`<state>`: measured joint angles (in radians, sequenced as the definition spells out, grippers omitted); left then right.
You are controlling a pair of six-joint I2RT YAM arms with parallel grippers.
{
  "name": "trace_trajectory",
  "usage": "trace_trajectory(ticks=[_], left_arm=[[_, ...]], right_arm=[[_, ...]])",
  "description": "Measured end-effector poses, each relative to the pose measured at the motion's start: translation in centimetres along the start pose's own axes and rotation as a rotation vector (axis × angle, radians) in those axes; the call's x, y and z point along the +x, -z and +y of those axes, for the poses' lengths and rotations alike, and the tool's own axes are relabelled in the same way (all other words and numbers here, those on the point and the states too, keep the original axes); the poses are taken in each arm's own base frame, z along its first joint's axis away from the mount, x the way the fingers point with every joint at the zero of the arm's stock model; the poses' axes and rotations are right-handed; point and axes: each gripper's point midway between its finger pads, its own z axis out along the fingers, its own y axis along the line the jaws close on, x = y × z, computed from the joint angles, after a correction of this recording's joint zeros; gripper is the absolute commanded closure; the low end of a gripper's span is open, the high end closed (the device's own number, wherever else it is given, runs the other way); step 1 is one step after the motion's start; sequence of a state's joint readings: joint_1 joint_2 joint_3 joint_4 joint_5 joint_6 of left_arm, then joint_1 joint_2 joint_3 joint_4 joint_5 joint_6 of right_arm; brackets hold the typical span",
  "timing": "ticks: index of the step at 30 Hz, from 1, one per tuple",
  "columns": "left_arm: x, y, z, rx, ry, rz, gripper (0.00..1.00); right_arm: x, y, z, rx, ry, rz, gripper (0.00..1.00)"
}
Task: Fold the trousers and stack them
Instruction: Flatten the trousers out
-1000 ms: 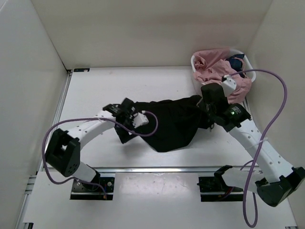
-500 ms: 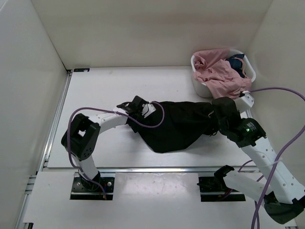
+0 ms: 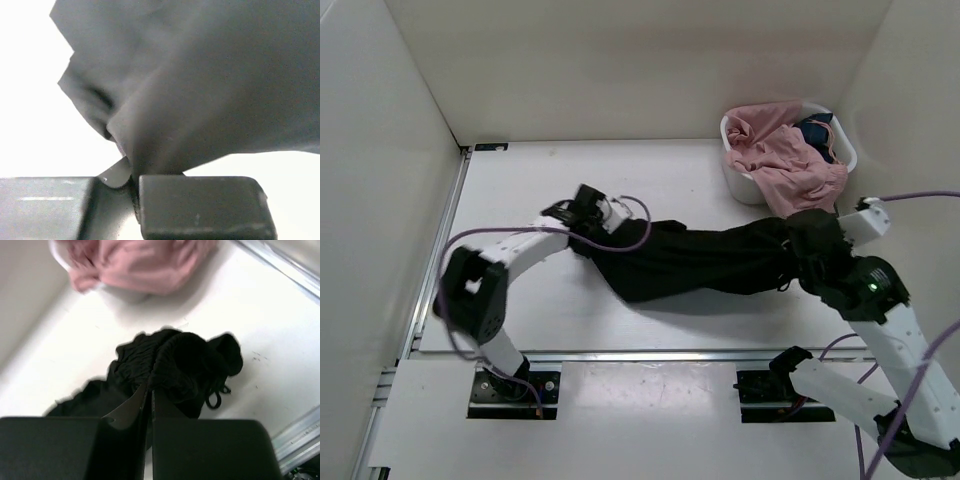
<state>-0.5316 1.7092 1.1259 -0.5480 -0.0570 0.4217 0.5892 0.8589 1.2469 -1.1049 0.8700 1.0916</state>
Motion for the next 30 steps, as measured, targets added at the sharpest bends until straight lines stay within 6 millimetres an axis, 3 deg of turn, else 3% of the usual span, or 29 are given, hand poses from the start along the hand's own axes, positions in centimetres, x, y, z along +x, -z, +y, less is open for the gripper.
trace_trajectory(ticks=[2,4,6,9,12,15,19,20,22,23,24,26,27,28,30], left_arm=[[0.2,4.4,3.7,-0.095,0.039,-0.052,0.86],[0.1,10.7,7.8,-0.24,0.071,-0.136,0.86],[-0.5,17.2,10.2,-0.357,0.081,-0.23,0.86],[-1.3,25.4,11.0,-0.464,0.064,-0.358,0.86],[0.2,29.1,10.4,-0.506,0.046,-0.368,0.86],[1.9,28.0,10.2,-0.501,0.02,-0.283,0.86],[3.2,21.8,11.6,-0.444,-0.019,-0.11,0.86],[3.2,19.8,12.6,-0.431,-0.008,-0.073,0.86],[3.4,15.9,15.3,-0.379,0.043,0.005,0.81],[3.0,14.0,17.5,-0.368,0.082,0.028,0.73],[2.6,12.4,20.0,-0.374,0.128,0.041,0.51],[2.2,9.8,24.4,-0.394,0.195,0.062,0.26],[1.9,8.7,26.8,-0.417,0.23,0.057,0.07],[2.1,8.0,28.2,-0.43,0.25,0.063,0.0],[3.8,7.4,29.1,-0.432,0.305,0.091,0.0]], right_arm=[[-1.8,1.3,-0.3,-0.031,-0.043,-0.038,1.0],[-3.2,2.7,-0.9,-0.072,-0.083,-0.061,1.0],[-4.1,4.0,-1.5,-0.107,-0.113,-0.067,1.0],[-5.3,5.6,-1.3,-0.154,-0.142,-0.055,1.0],[-5.6,6.0,-0.3,-0.178,-0.131,-0.034,1.0],[-5.2,5.0,1.3,-0.151,-0.08,-0.014,1.0],[-4.2,0.9,5.3,-0.027,0.06,0.012,0.99],[-3.7,-0.9,6.5,0.014,0.104,0.028,0.94],[-2.6,-5.4,8.8,0.081,0.157,0.068,0.69],[-1.4,-8.2,9.6,0.113,0.181,0.106,0.52],[-0.2,-11.0,9.8,0.154,0.214,0.152,0.24],[2.6,-15.8,9.6,0.223,0.271,0.262,0.13],[3.9,-17.6,9.3,0.251,0.297,0.316,0.07],[4.8,-18.9,9.0,0.271,0.319,0.359,0.07],[6.2,-19.6,8.3,0.282,0.359,0.421,0.07]])
